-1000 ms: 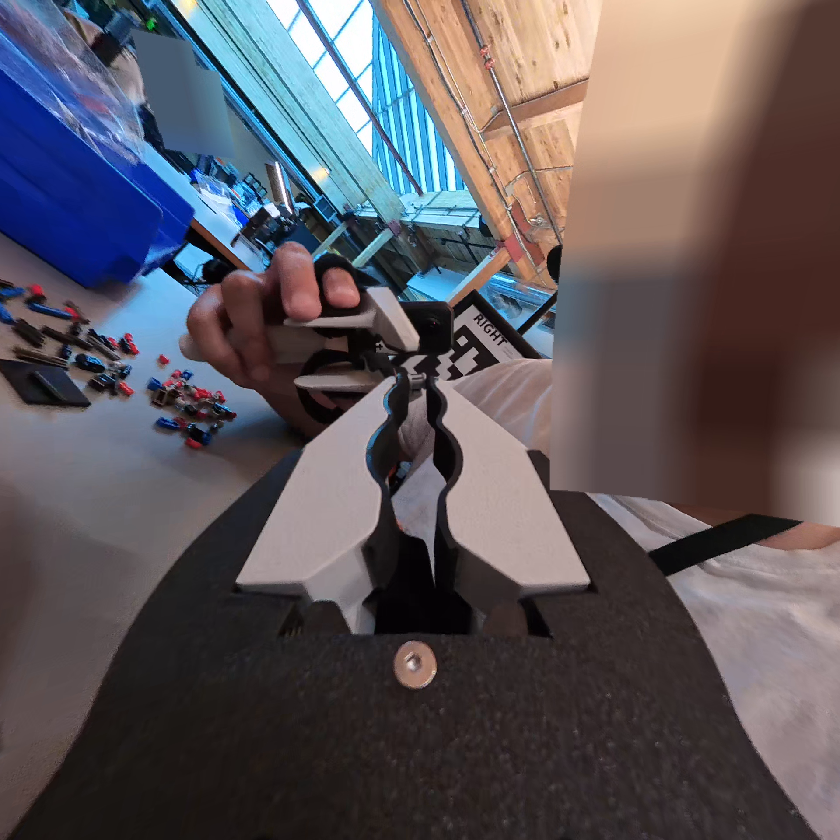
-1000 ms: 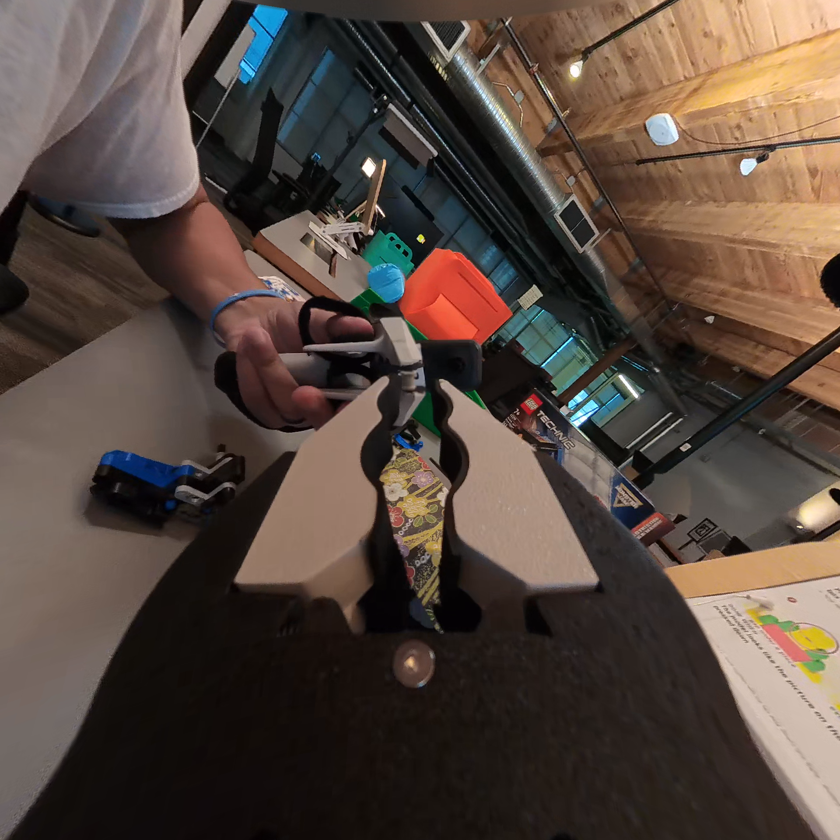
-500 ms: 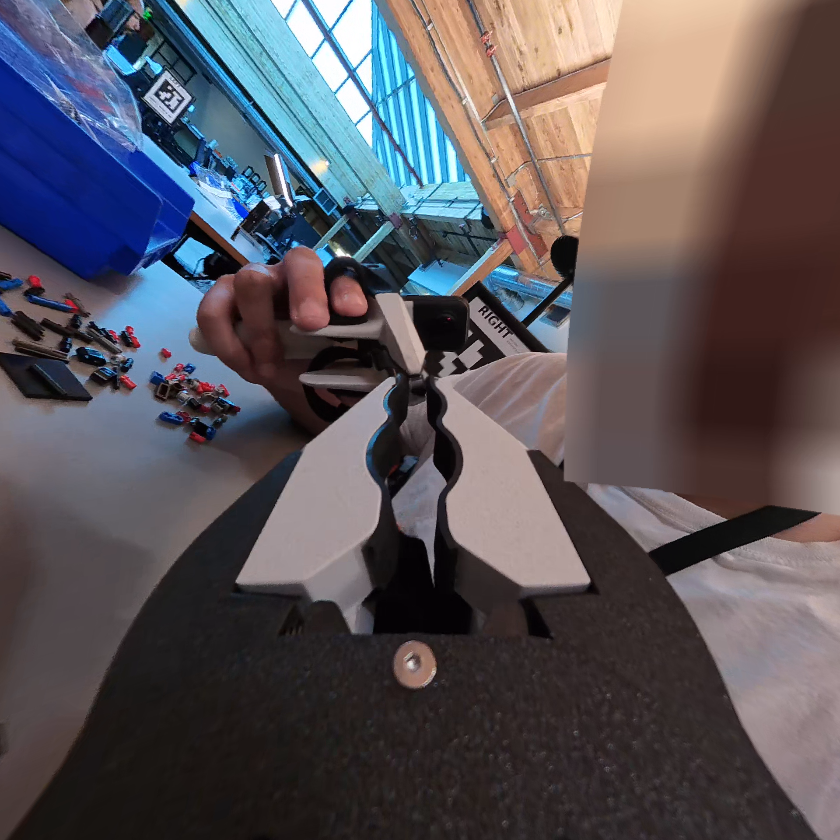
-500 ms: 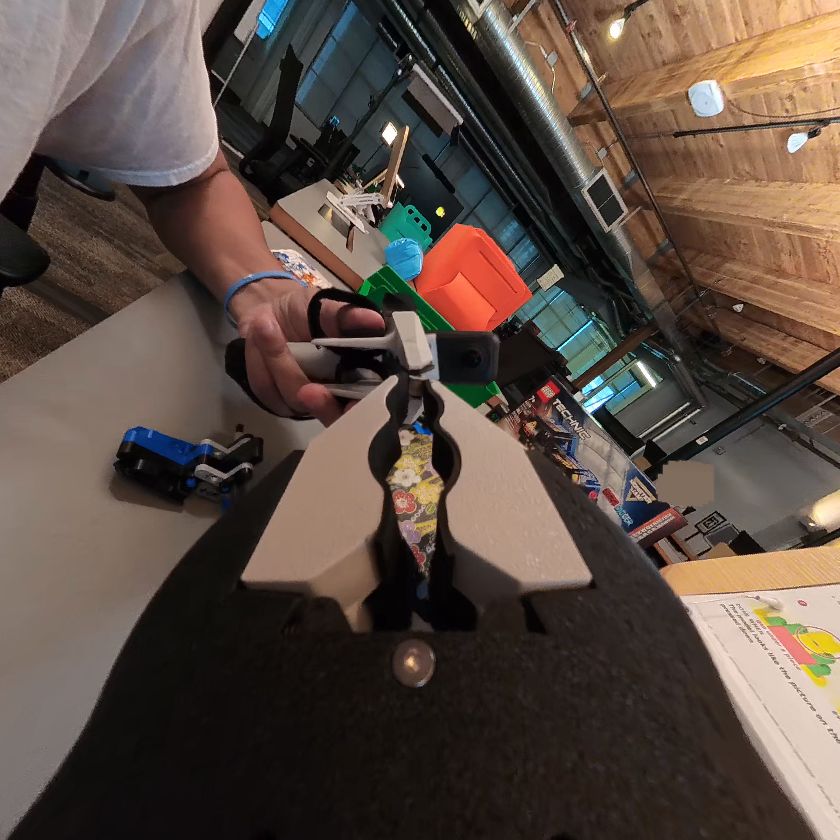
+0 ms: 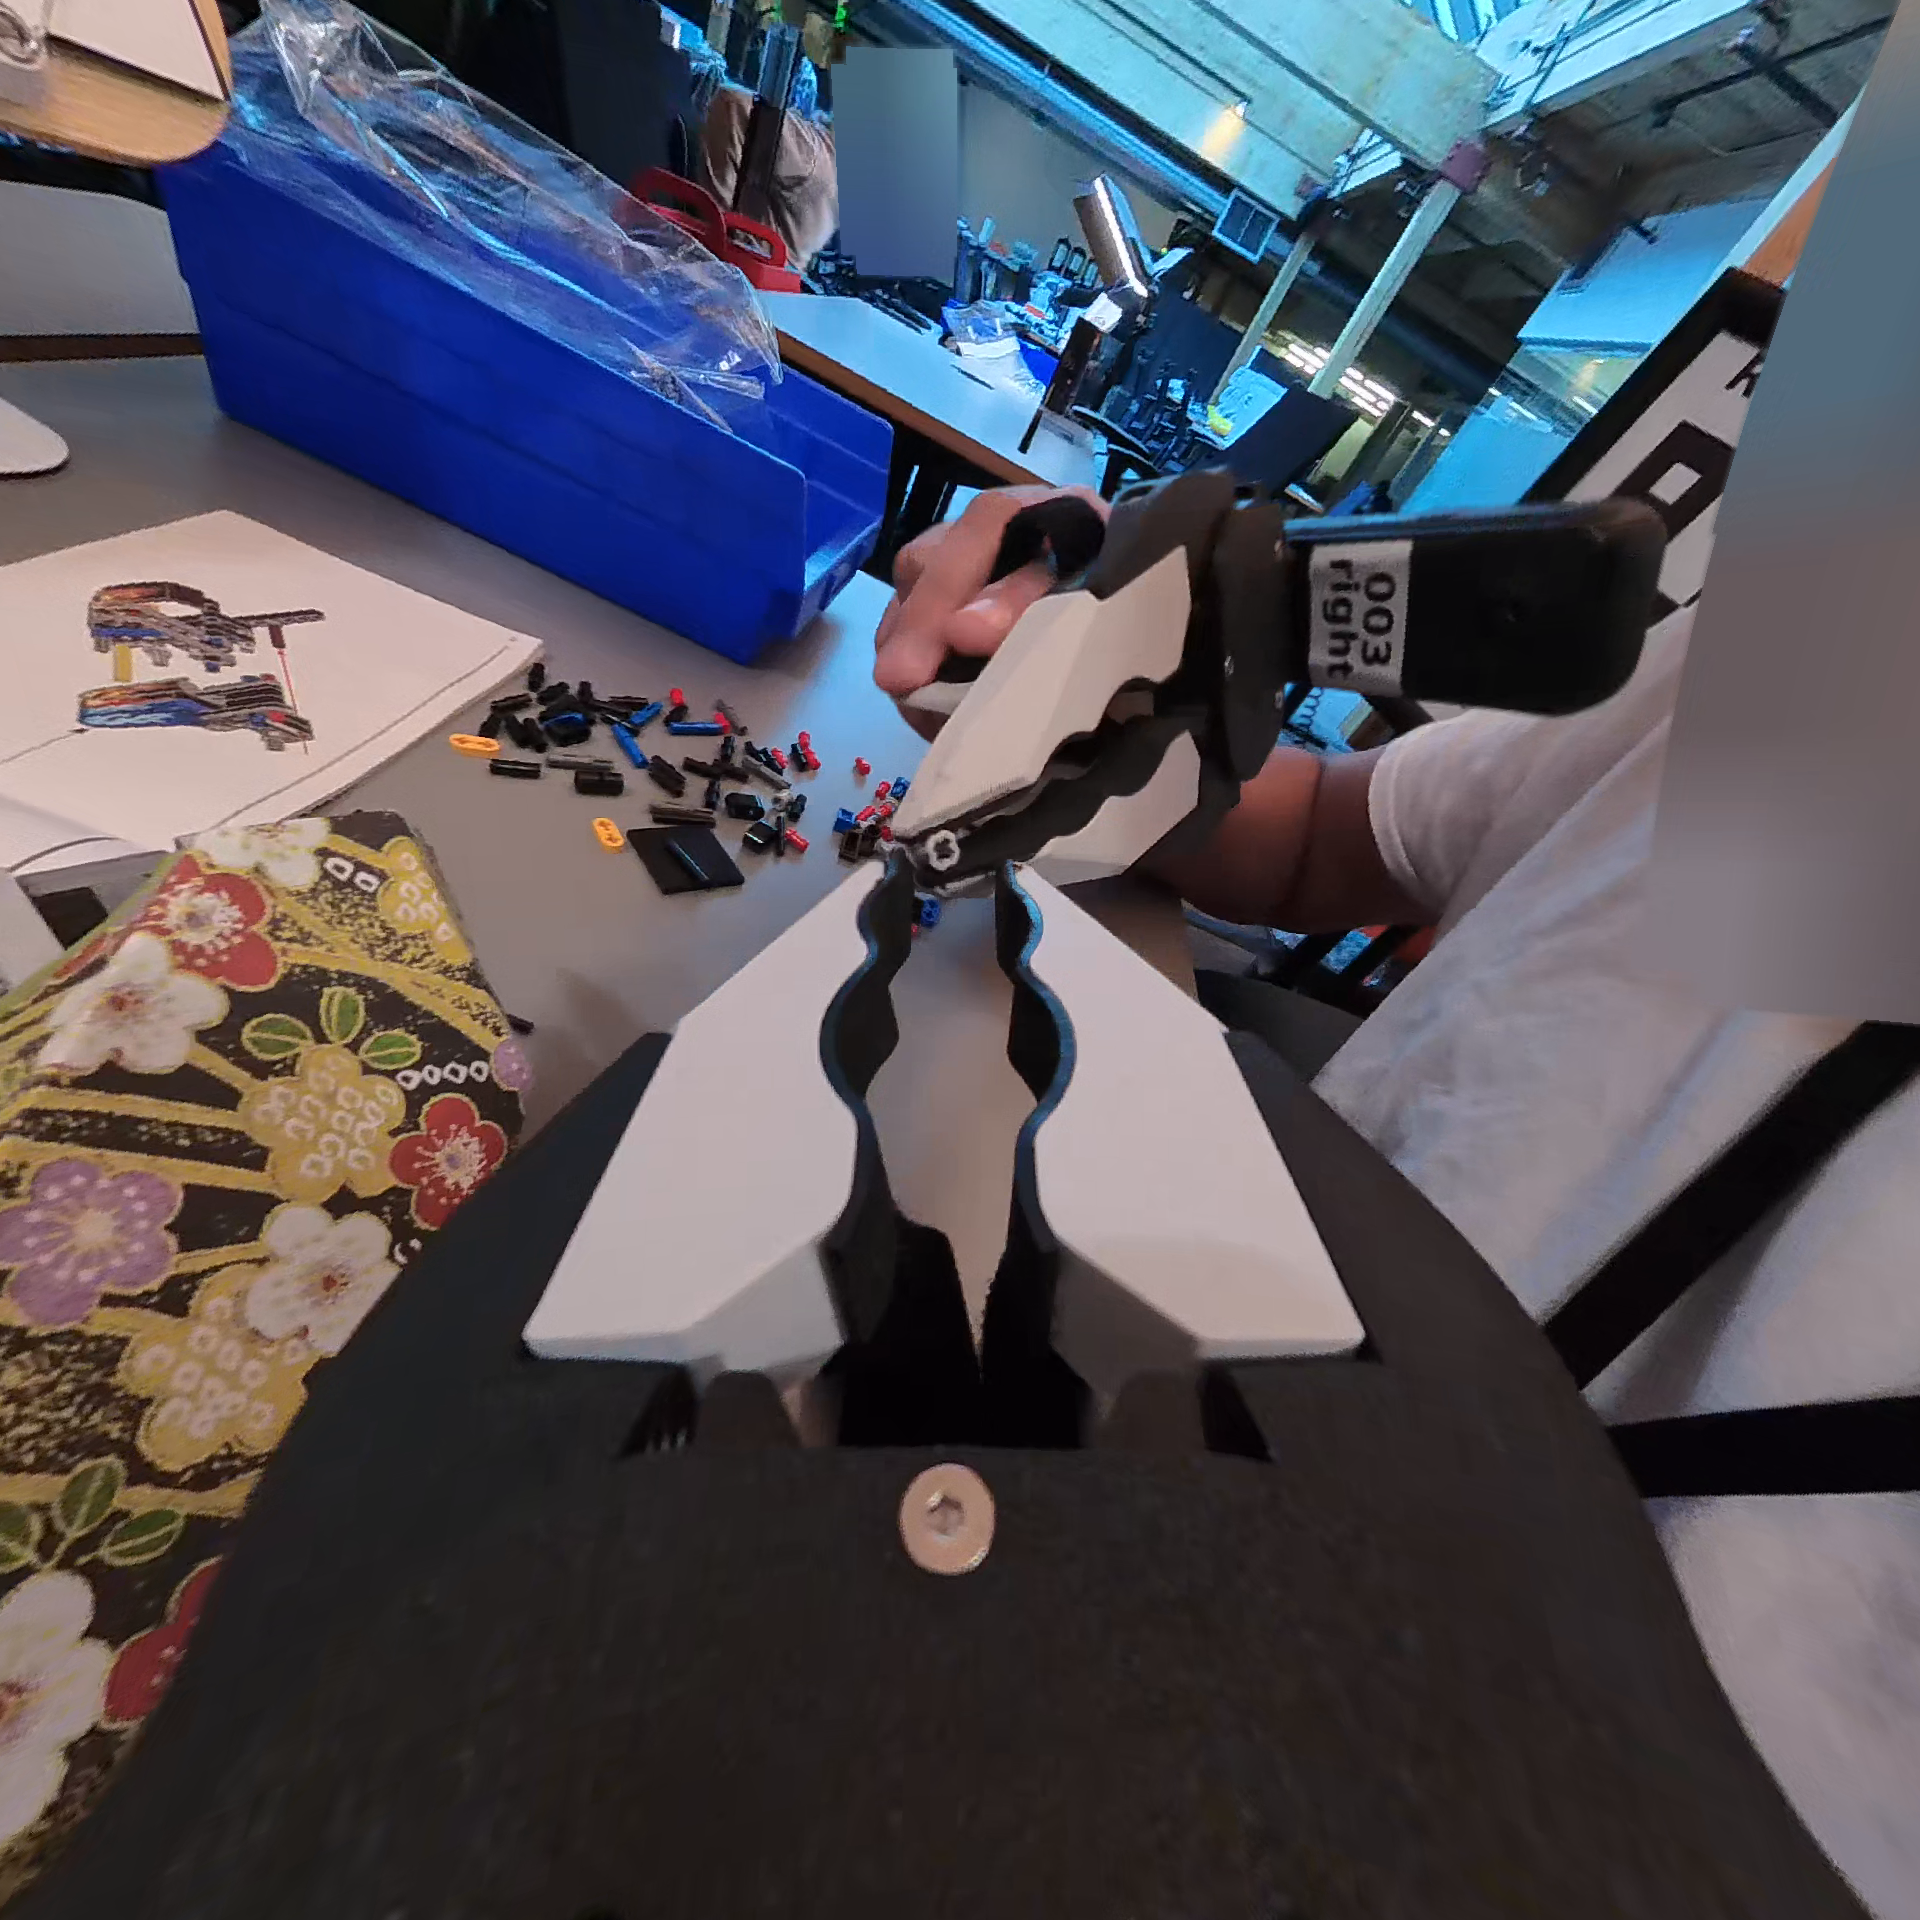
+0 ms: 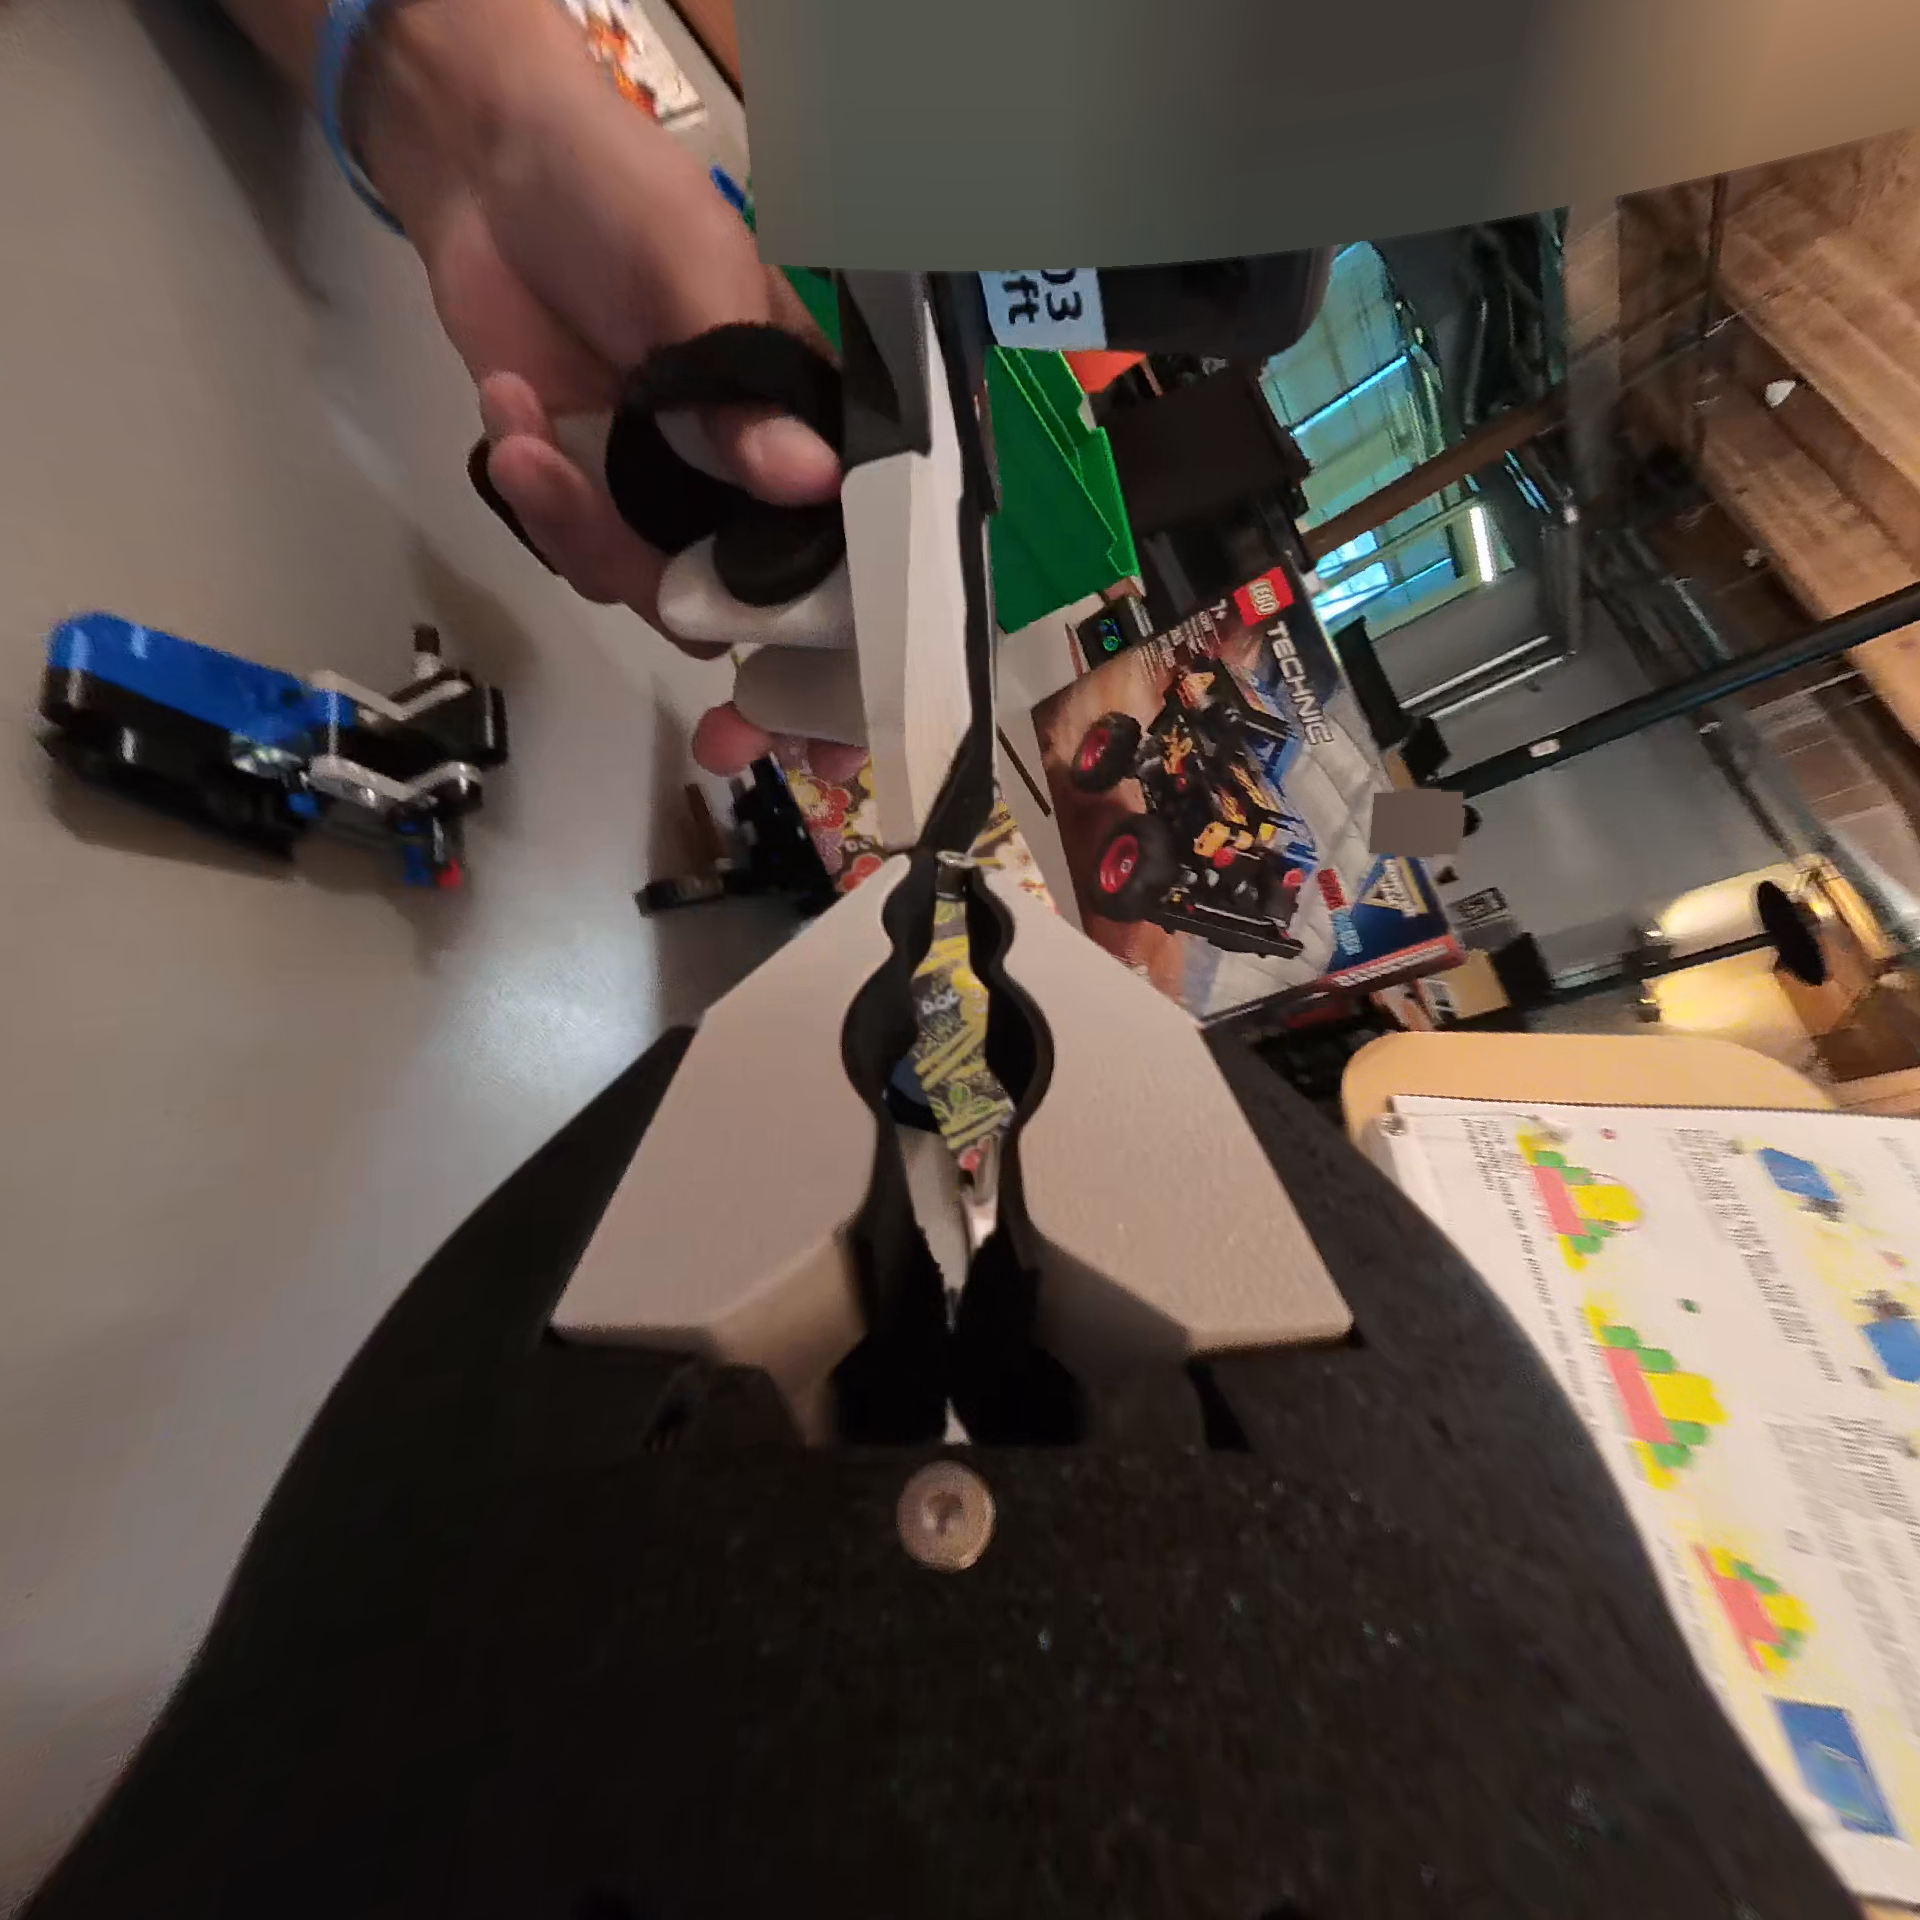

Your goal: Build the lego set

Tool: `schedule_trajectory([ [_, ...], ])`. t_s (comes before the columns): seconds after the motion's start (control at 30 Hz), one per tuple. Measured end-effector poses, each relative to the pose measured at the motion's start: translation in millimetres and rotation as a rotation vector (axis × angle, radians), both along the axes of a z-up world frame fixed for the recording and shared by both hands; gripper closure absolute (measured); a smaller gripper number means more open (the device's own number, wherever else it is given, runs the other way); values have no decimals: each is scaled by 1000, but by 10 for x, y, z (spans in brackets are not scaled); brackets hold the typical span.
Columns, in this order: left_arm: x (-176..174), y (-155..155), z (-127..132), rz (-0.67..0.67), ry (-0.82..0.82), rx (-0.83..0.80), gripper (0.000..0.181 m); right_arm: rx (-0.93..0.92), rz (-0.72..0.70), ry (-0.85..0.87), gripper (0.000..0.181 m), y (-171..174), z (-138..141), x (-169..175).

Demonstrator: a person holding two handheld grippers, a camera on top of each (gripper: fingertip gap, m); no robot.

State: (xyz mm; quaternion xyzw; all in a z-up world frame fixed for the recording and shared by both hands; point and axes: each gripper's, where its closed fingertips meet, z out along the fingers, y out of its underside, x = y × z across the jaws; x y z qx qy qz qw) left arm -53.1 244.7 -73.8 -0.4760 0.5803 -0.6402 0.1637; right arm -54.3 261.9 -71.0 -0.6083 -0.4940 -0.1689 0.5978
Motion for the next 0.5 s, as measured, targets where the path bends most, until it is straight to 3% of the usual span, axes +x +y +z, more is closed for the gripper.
schedule_trajectory([
  [0.3, 29, 34, -34, -15, 52, -122, 167, 29, -28, -141, 177, 6, -102, 20],
  [0.5, 51, 89, -74, 21, 48, -64, 177, 13, -28, -150, 177, 6, -160, 7],
])
